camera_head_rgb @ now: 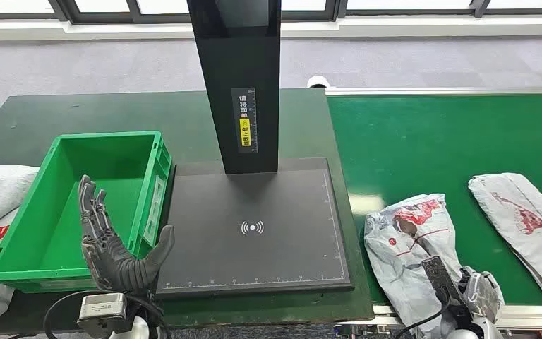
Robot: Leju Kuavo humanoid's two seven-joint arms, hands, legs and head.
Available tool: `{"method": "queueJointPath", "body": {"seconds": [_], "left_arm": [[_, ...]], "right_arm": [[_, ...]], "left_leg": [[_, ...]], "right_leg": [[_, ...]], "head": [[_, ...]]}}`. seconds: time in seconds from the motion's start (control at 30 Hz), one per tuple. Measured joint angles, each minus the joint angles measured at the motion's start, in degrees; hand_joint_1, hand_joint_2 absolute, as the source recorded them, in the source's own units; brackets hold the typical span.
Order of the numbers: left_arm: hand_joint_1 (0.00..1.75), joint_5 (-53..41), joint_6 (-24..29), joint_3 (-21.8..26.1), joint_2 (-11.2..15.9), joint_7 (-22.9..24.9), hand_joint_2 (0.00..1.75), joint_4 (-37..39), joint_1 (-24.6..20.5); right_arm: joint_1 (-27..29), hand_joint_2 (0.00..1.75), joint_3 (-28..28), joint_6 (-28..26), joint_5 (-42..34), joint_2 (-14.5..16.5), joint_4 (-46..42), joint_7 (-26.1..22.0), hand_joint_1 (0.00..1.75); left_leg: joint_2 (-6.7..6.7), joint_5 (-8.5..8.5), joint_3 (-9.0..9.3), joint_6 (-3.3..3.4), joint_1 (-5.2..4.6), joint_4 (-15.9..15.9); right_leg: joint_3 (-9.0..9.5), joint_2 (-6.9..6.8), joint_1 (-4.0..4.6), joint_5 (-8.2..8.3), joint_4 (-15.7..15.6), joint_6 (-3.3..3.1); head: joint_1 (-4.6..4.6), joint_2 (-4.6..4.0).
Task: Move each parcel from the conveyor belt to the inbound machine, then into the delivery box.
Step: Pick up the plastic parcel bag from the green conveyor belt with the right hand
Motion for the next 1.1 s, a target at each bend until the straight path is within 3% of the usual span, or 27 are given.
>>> {"method": "queueJointPath", "body": {"seconds": [0.33, 0.53, 0.77, 0.97, 1.03, 1.1], "left_arm": [[0.0, -1.7, -0.3, 0.0, -0.2, 0.0, 1.75, 0.6, 0.1], [0.0, -1.6, 0.8, 0.0, -0.3, 0.0, 1.75, 1.3, 0.1], [0.0, -2.1, 1.0, 0.0, -0.5, 0.0, 1.75, 1.3, 0.9], [0.0, -2.1, 1.0, 0.0, -0.8, 0.0, 1.75, 0.9, 1.4], [0.0, -2.0, 0.9, 0.0, -0.8, 0.0, 1.75, 0.9, 1.5], [0.0, -1.8, 0.7, 0.0, -0.8, 0.0, 1.75, 0.9, 1.8]], "right_arm": [[-0.4, 1.75, 3.1, 0.6, -1.5, 3.0, 0.6, -2.7, 1.75], [0.4, 1.75, 4.8, -0.6, -6.7, 4.0, -0.8, -5.2, 1.75], [7.3, 1.75, 4.9, -1.0, -23.0, 7.9, -18.5, -12.5, 1.75], [11.7, 1.75, 6.2, -1.0, -27.6, 11.1, -33.6, -16.5, 1.75], [13.2, 1.75, 7.2, -3.9, -28.5, 11.5, -37.2, -17.6, 1.75], [16.0, 1.75, 11.3, -10.4, -28.4, 11.6, -42.9, -19.6, 1.75]], "left_leg": [[0.03, 0.0, 0.02, -0.01, 0.04, 0.0], [0.0, 0.02, 0.0, -0.03, 0.05, 0.0], [-0.13, 0.02, -0.11, -0.03, 0.01, 0.0], [-0.12, 0.02, -0.13, -0.02, 0.02, 0.0], [-0.2, 0.05, -0.16, 0.0, 0.01, 0.0], [-0.32, 0.09, -0.23, -0.01, 0.01, 0.0]], "right_leg": [[-0.02, 0.03, 0.07, 0.03, 0.0, -0.05], [-0.02, 0.01, 0.06, 0.03, 0.0, -0.05], [-0.08, -0.14, 0.03, 0.01, 0.0, -0.06], [-0.12, -0.14, 0.04, 0.0, 0.0, -0.07], [-0.08, -0.26, 0.02, 0.0, 0.0, -0.07], [-0.07, -0.4, 0.02, 0.0, 0.0, -0.07]], "head": [[-0.01, 0.01], [-0.01, 0.01], [0.0, 0.02], [-0.01, 0.01], [-0.01, 0.01], [-0.01, 0.02]]}}
